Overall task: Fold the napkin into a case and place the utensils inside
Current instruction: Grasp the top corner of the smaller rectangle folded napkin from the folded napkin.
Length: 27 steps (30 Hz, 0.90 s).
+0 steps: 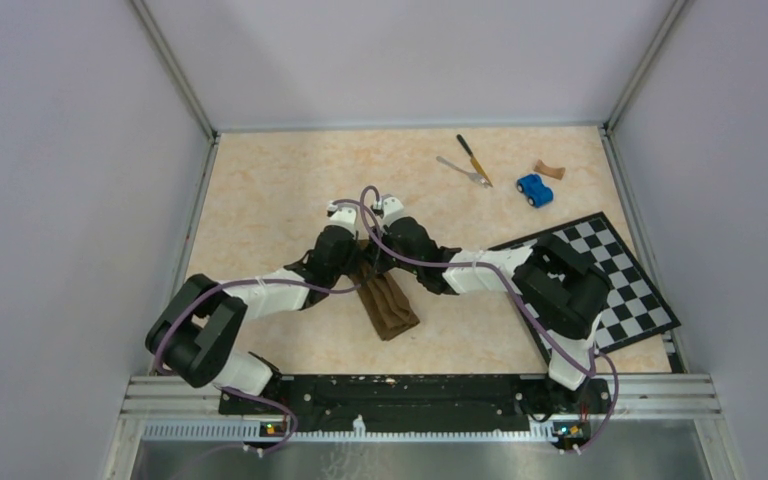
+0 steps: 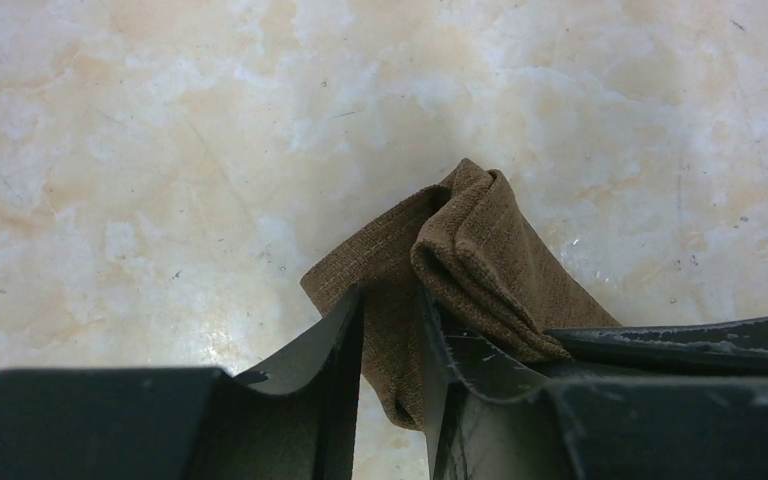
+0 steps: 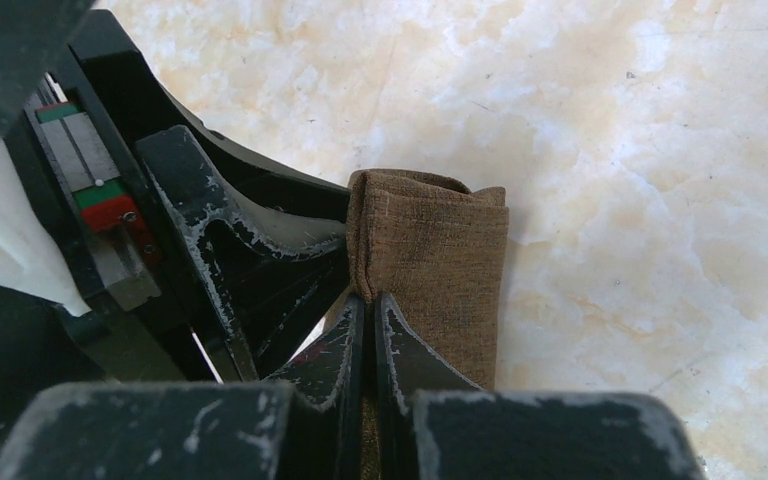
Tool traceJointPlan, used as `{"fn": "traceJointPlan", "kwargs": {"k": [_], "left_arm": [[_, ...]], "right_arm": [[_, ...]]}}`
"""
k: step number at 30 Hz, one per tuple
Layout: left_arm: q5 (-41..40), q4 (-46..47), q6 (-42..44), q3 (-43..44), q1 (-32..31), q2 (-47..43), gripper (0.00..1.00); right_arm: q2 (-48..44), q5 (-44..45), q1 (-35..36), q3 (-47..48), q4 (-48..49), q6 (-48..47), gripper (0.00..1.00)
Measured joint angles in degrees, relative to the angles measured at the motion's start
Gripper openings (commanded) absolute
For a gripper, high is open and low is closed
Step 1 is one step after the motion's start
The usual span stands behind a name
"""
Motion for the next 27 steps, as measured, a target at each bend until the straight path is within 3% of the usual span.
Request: {"fn": "traceJointPlan", "kwargs": {"k": [7,14,17,20,27], "left_arm": [[-0.8,-0.1,0.2,0.1,0.0,0.9,0.24],[-0.9,-0.6,0.2,0.9,0.0,1.8,0.36],[-0.9,-0.9,0.1,0.9,-0.1,1.9,0.36],[-0.9,-0.9,0.0,1.0,-0.1,2.5,0.3],[-1.8,-1.3,-0.5,1.4,-0.1,3.5,0.04]], "right_arm": [[0.0,-0.3,0.0,0.0,-0.3,0.3,0.0],[0.0,-0.5,-0.1,0.0,-0.4,0.4,0.0],[0.0,-0.5,-0.2,0.0,-0.7,0.4,0.0],[0.0,-0.5,-0.2,0.0,-0.7,0.4,0.0],[0.0,-0.8,-0.2,0.0,-1.0,0.4,0.0]]}}
